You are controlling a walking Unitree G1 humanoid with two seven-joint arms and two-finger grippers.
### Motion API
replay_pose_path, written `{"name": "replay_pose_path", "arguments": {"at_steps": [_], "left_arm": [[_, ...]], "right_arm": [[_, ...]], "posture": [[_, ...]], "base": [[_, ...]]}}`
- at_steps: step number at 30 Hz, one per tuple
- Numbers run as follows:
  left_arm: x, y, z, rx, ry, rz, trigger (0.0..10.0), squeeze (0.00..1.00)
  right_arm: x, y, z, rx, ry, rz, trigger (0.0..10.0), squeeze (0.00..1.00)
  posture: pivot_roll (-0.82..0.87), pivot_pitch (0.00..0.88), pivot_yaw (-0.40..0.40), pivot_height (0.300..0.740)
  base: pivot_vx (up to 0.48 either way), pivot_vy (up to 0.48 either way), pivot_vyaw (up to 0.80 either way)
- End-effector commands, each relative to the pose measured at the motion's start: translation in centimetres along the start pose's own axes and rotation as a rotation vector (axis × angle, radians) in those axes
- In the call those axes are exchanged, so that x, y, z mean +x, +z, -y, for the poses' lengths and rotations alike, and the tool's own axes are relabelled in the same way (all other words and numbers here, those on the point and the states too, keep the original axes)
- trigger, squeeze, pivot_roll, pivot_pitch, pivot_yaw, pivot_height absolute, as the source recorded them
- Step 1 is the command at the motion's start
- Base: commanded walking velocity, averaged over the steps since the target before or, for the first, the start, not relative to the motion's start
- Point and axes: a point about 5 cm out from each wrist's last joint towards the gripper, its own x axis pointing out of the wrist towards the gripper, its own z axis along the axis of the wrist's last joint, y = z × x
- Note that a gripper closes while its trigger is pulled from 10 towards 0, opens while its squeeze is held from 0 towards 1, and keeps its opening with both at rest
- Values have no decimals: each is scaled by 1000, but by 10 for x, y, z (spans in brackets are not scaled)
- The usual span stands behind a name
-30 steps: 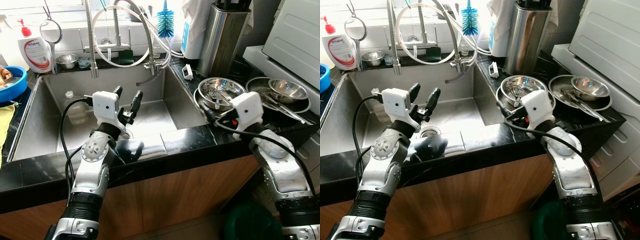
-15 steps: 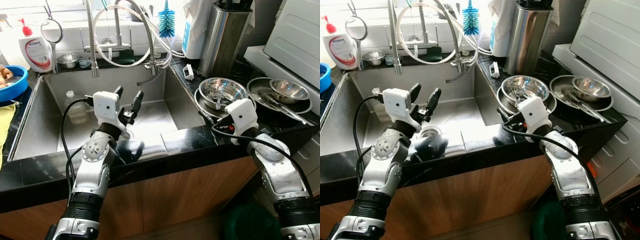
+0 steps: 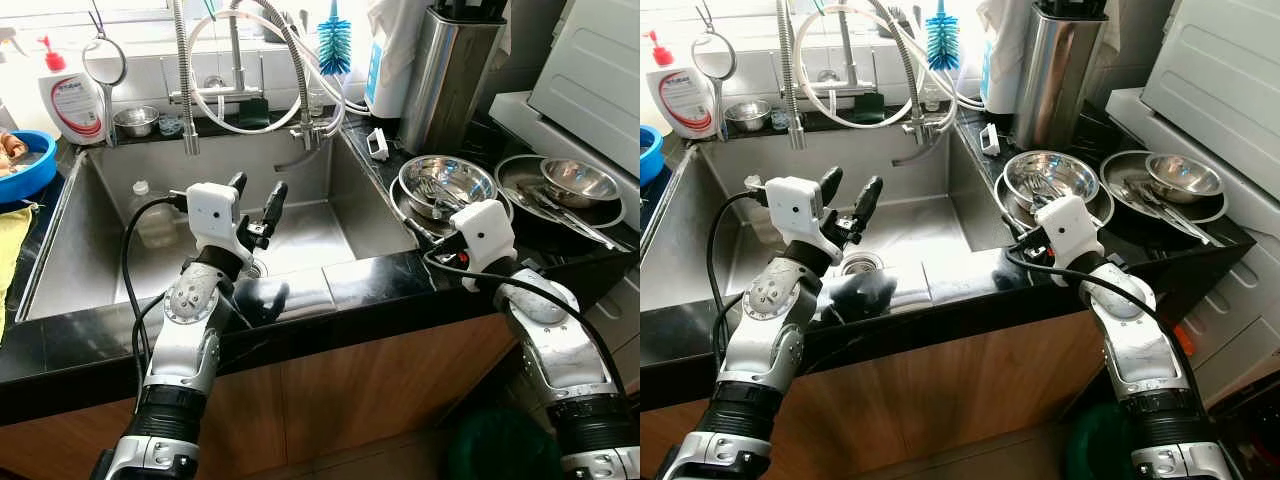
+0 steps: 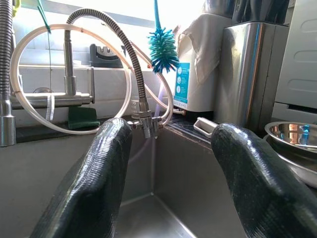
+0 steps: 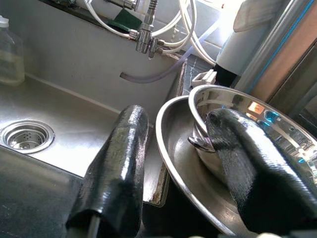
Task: Kitchen organization
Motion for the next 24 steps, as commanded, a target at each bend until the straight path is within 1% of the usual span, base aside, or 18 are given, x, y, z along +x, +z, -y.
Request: {"name": "replay_pose_path", "arguments": {"at_steps": [1, 16, 24], "left_arm": [[2, 1, 2, -4, -7, 3, 10000, 0], [2, 1, 1, -3, -6, 7, 10000, 0], [2, 1, 2, -4, -6, 11, 10000, 0]], "right_arm": [[-1, -2, 2, -13, -5, -9, 0, 0], [-1, 6, 9, -23, -51, 26, 0, 0], [-2, 16, 21, -48, -135, 66, 0, 0]], "posture": [[12, 0, -47, 740], [14, 0, -48, 740], [13, 0, -48, 740]], "base": [[0, 0, 0], [0, 0, 0], [0, 0, 0]]}}
